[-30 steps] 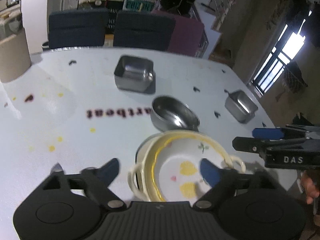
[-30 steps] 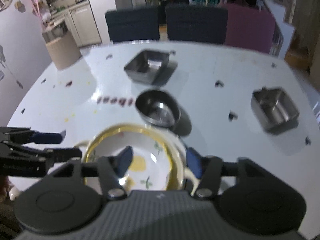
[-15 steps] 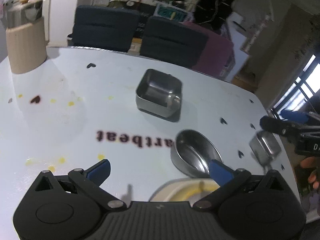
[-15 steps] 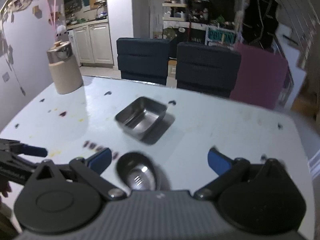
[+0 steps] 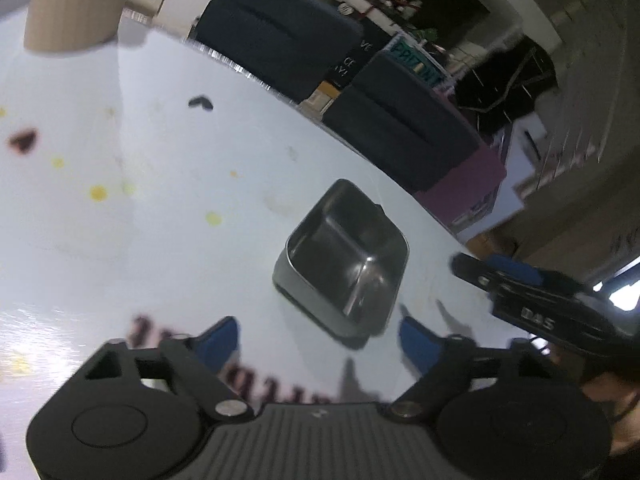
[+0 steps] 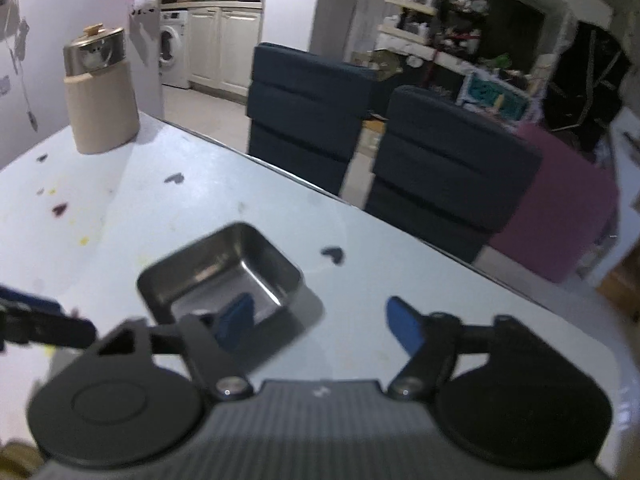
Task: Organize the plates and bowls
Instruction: 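Move both grippers to a steel square tray and close on its rim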
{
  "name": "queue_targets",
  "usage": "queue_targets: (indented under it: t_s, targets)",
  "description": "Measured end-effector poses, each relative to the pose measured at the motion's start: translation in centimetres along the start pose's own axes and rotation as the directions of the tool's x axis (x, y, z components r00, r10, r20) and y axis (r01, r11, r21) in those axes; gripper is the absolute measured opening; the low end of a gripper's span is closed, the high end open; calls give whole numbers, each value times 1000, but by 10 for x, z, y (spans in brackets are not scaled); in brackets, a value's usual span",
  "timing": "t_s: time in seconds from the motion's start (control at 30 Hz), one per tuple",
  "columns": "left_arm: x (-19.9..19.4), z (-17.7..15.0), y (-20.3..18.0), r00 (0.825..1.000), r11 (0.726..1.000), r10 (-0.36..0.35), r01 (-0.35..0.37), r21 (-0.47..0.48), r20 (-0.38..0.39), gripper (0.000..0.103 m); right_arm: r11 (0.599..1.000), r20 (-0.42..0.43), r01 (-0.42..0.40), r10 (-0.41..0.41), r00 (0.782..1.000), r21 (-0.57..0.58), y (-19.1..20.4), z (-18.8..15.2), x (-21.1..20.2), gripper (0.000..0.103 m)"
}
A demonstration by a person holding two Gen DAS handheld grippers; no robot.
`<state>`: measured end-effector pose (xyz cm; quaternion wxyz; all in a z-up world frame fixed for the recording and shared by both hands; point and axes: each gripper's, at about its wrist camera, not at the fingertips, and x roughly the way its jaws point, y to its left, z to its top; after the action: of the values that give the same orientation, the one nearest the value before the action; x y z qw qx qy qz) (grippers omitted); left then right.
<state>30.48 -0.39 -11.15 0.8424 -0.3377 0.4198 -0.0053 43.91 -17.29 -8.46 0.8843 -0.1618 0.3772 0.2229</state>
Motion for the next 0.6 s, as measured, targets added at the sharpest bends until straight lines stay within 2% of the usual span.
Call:
queue_targets:
  t_s: [0.13,0.2,0.33,0.37,0.53,0.6]
  targets:
    - [20,7,13,998,995,-53,50,-83,-33,69,999,-16,-42,42,999,-23,0,17,42,67]
    - [27,9,16,997,993,-65,61,-97,-47,67,997,-34,-71,70,997,-36,1,23,60,62]
    - [37,10,17,992,988,-106,98,-121,-65,66,992,-82,-99,93,992,-74,15,27,90,61]
    - [39,10,17,991,987,-116,108,-118,-65,66,991,-90,-99,91,992,-87,19,28,96,61]
    - [49,11,20,985,980,-156,146,-134,-68,48,984,-147,-117,97,984,-136,34,31,110,60]
    - [50,12,22,986,981,-153,143,-132,-70,47,982,-156,-118,94,983,-150,38,31,109,57]
